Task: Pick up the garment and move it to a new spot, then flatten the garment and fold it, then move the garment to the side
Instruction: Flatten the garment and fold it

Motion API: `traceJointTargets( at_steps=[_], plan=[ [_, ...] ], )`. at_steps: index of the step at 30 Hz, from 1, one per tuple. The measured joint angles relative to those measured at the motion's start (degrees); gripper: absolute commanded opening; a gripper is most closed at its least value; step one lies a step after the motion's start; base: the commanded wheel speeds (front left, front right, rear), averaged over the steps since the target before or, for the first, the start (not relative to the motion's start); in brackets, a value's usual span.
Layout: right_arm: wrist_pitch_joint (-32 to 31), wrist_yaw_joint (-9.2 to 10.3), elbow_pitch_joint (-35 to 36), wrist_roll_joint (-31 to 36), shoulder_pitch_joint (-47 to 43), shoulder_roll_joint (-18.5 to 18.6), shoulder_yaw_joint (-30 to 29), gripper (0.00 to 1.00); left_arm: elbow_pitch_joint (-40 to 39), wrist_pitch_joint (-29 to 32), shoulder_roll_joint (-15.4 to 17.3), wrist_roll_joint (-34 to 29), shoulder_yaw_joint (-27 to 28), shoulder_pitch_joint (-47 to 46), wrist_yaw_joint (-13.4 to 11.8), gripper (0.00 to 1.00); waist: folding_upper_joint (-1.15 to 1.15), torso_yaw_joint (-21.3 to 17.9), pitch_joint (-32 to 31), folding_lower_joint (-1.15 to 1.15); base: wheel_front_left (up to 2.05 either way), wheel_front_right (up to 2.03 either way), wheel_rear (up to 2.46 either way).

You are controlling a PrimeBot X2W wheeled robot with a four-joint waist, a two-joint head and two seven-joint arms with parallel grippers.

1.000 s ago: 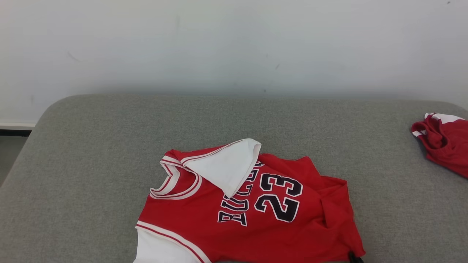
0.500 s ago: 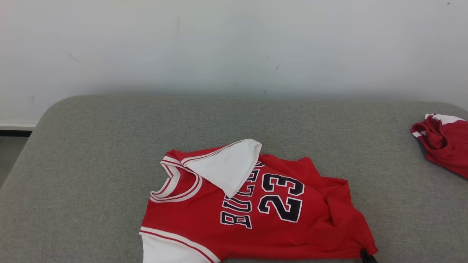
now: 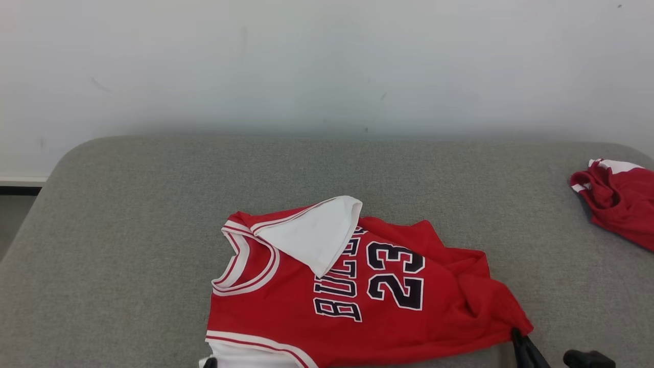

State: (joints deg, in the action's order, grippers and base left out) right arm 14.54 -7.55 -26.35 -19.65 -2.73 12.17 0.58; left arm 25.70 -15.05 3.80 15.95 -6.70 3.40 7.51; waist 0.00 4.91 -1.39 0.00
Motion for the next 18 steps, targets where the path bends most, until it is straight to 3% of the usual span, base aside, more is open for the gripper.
traceJointTargets(
  at_steps=[9, 18],
  plan=[
    [-0.27, 0.0, -7.01, -0.37, 9.23, 0.36, 2.6, 0.0, 1.37, 0.0, 0.15, -0.2, 0.16, -6.36, 0.0, 0.0, 0.0, 0.11, -0.05, 0.0, 0.0, 0.0, 0.0],
    [0.15, 0.0, -13.19, -1.4, 10.96, -0.12, 4.49, 0.0, 4.24, 0.0, 0.02, 0.53, -1.05, -5.32, 0.0, 0.0, 0.0, 0.3, -0.37, 0.0, 0.0, 0.0, 0.0]
  ],
)
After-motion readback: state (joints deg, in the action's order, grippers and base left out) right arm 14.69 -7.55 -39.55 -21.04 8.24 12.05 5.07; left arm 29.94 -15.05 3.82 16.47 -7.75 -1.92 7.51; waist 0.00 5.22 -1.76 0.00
